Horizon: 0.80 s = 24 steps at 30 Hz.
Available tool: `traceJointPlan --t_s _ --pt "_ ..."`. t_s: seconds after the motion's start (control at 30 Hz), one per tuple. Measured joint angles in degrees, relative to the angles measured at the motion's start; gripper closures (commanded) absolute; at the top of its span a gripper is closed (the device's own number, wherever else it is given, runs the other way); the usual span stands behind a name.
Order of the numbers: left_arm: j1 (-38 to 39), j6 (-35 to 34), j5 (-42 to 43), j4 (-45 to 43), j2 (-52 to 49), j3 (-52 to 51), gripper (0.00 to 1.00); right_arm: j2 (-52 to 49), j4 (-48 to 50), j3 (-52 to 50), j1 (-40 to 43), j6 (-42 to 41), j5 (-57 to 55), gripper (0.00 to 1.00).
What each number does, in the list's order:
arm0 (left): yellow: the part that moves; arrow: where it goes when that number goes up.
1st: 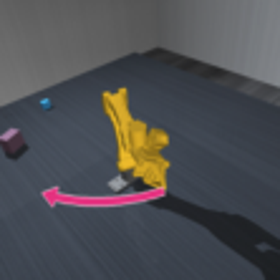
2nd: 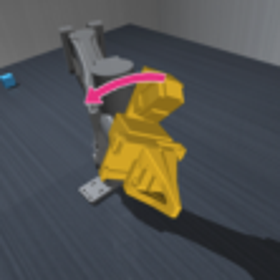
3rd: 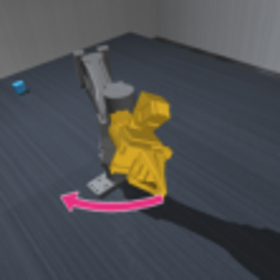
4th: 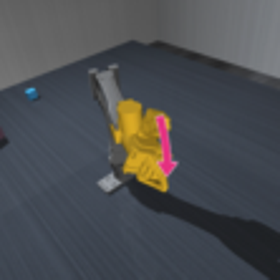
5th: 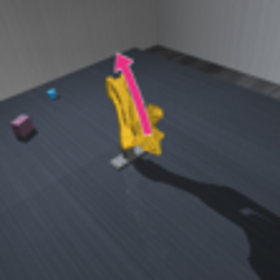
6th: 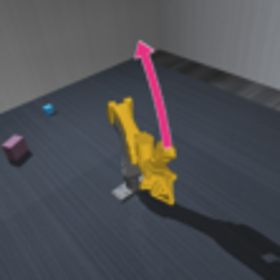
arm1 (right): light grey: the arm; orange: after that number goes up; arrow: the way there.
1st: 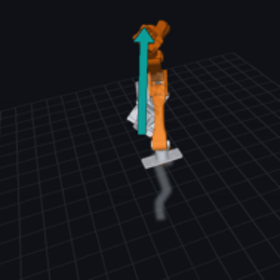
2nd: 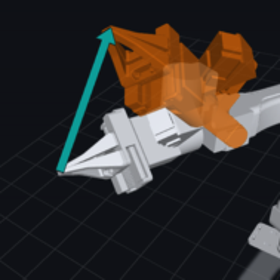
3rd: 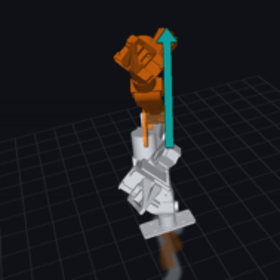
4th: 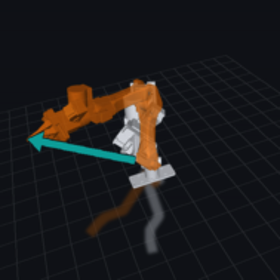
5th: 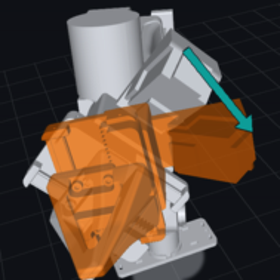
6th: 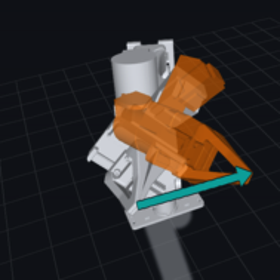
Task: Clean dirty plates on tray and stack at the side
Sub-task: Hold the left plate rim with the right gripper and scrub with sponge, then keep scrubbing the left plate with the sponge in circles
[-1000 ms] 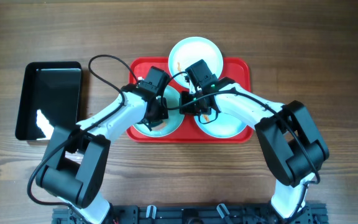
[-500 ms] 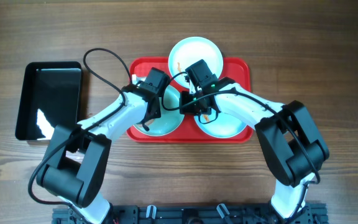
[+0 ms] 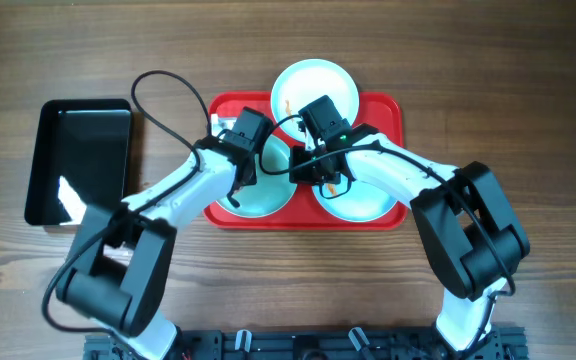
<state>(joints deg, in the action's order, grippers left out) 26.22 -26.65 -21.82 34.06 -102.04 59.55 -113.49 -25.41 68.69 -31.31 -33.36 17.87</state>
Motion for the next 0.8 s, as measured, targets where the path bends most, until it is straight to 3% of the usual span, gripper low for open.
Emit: traceJointPlan --t_s 0.17,0.3,0.5,0.8 --pt "0.0 0.0 0.6 -1.0 6.7 0.0 0.96 0.0 0.0 0.0 0.0 0.0 0.0 0.96" --pt "0.0 0.0 7.7 -1.1 10.5 0.2 0.96 0.0 0.0 0.0 0.0 0.0 0.0 0.96" --pt "0.0 -0.3 19.1 -1.1 9.5 0.2 0.96 0.0 0.0 0.0 0.2 0.0 0.0 0.96" --pt "0.0 -0.7 28.4 -5.0 2.2 0.2 0.96 0.0 0.0 0.0 0.3 0.0 -0.1 0.96"
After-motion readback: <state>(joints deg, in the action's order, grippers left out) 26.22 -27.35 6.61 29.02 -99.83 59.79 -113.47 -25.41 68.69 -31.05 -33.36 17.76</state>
